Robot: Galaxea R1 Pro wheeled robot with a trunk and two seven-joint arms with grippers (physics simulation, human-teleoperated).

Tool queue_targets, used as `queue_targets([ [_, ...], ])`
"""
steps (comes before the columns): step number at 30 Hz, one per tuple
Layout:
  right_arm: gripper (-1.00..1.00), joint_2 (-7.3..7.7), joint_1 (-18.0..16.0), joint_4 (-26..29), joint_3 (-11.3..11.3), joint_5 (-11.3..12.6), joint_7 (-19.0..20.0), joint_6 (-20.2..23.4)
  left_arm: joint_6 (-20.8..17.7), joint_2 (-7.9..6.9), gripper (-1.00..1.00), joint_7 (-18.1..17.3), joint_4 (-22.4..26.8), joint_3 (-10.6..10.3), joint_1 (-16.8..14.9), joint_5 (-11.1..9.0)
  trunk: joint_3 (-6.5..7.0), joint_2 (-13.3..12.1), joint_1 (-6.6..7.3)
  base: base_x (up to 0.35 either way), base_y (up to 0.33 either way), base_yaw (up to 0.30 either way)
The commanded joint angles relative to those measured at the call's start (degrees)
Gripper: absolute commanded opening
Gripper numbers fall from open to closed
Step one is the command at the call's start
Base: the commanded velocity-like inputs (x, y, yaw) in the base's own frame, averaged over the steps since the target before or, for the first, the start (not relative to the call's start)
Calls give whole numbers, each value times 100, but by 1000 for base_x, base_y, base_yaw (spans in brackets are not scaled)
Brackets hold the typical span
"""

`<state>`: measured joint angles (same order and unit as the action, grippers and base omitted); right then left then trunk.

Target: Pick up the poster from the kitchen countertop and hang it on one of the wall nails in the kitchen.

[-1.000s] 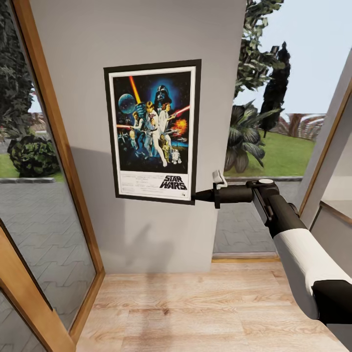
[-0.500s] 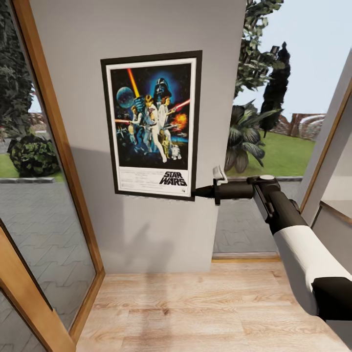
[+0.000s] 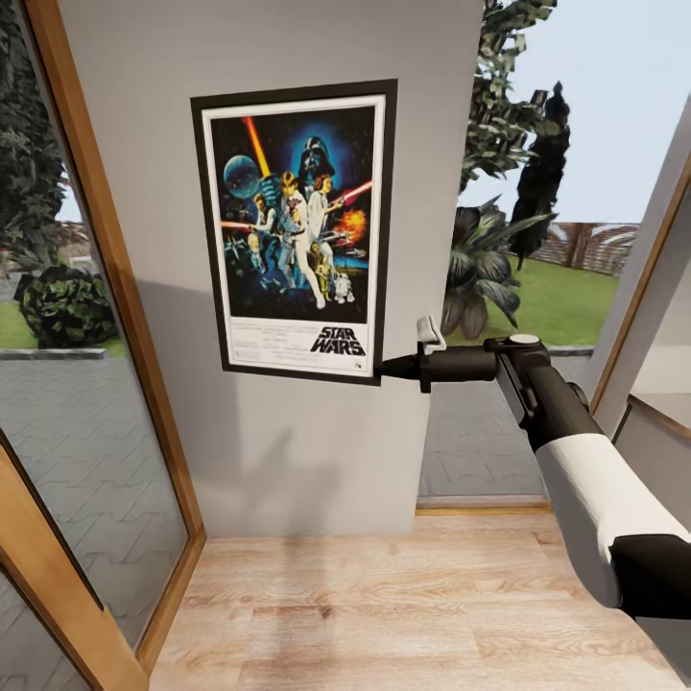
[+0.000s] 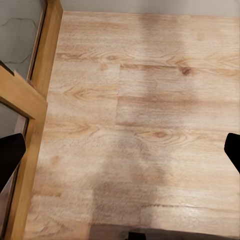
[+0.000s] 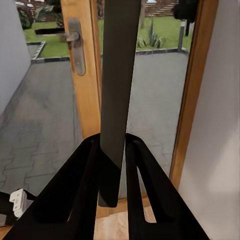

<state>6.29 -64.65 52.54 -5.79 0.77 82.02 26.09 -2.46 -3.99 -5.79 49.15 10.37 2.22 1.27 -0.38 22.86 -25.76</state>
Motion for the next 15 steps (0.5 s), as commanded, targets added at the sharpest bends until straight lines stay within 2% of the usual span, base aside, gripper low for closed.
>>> queue_targets([
  [1, -100, 4, -5, 2, -10, 11, 15, 77, -26, 3, 100, -38, 11, 18, 1, 13, -4, 6, -3, 0, 0, 0],
  [15, -100, -1, -18, 1, -10, 4, -10, 94, -26, 3, 100, -38, 15, 18, 0, 13, -4, 6, -3, 0, 0, 0],
])
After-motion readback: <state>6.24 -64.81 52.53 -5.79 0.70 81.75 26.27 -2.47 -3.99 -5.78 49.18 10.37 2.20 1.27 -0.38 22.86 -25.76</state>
